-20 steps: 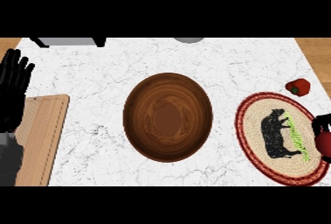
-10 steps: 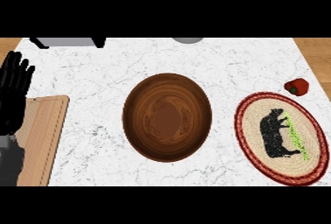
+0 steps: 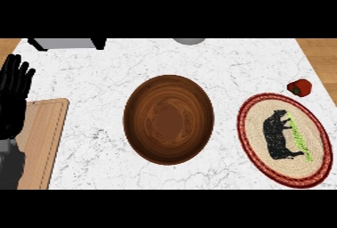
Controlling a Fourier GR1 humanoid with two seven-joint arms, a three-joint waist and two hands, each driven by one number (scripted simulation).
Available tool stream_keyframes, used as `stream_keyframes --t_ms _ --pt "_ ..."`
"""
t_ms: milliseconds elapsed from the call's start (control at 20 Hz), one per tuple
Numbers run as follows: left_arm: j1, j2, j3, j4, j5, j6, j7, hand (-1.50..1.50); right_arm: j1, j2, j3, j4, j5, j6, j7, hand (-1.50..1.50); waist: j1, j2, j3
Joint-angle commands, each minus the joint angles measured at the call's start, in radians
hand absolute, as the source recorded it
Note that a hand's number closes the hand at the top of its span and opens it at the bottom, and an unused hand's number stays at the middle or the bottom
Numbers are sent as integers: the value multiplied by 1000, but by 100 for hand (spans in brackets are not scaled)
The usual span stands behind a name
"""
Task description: Pick the tomato from the placemat and place it in the bowl
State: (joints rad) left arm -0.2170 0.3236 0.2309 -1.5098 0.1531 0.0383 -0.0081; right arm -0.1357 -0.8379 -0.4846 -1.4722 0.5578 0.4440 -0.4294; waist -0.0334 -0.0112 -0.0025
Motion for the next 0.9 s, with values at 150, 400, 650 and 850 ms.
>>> stream_keyframes --t_ms 150,400,650,850 --pt "19 11 9 -13 14 -27 -4 0 -66 103 -86 -272 -313 253 232 150 14 -1 -1" --pt "22 -33 -10 42 -12 -14 -67 0 -151 174 -39 -483 -500 345 587 150 17 4 -2" --pt "41 -33 -37 -56 -21 -9 -9 0 -289 242 125 -616 -608 272 954 150 41 1 -1" --pt "-54 -17 -17 53 -17 -14 -16 0 -482 250 299 -557 -618 223 1138 150 44 10 0"
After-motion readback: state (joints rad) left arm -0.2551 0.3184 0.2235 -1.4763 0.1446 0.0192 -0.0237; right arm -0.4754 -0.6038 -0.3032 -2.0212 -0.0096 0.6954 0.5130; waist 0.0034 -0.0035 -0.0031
